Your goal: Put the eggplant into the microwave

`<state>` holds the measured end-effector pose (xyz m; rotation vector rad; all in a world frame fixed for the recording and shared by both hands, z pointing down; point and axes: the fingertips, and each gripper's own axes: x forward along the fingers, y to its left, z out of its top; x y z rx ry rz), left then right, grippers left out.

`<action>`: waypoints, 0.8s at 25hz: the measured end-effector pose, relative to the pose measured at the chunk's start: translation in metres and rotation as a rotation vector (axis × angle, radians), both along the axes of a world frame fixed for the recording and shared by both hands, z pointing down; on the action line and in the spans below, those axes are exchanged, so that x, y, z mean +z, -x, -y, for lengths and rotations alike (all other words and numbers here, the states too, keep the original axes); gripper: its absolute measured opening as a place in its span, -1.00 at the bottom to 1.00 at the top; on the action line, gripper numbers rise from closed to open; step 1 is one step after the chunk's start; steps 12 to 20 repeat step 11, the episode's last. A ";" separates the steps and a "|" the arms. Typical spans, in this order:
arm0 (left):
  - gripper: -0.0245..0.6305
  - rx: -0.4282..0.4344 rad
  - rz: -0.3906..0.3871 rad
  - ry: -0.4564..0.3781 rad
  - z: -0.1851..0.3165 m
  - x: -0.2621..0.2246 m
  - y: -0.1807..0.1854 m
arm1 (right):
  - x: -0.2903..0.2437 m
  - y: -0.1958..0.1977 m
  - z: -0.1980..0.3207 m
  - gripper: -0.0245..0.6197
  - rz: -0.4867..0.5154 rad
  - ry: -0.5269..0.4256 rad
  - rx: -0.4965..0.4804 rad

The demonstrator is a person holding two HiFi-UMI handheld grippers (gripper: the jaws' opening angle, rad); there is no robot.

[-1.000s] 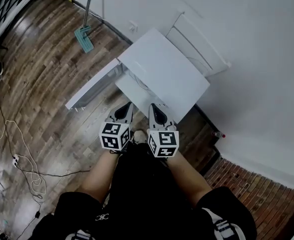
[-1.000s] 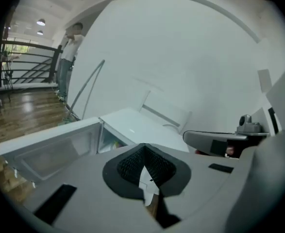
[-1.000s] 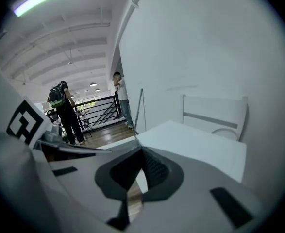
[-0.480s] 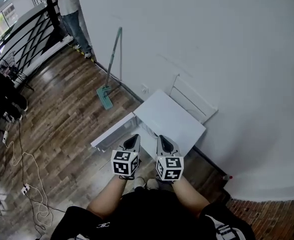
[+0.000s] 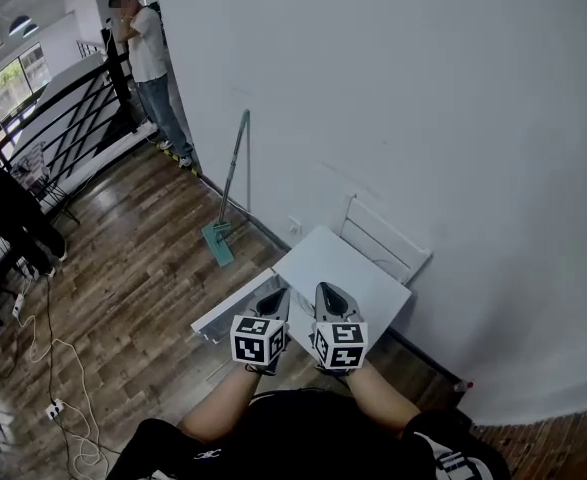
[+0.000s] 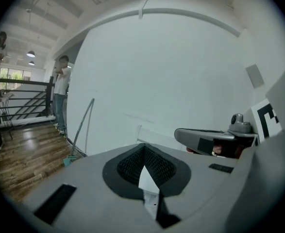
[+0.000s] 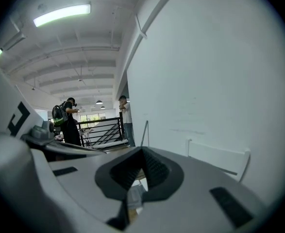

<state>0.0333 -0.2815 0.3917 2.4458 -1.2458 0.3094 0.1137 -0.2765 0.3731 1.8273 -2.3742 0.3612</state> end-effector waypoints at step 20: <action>-0.93 0.012 0.007 0.015 0.021 0.006 -0.010 | 0.003 -0.016 0.014 -0.90 -0.018 0.002 0.018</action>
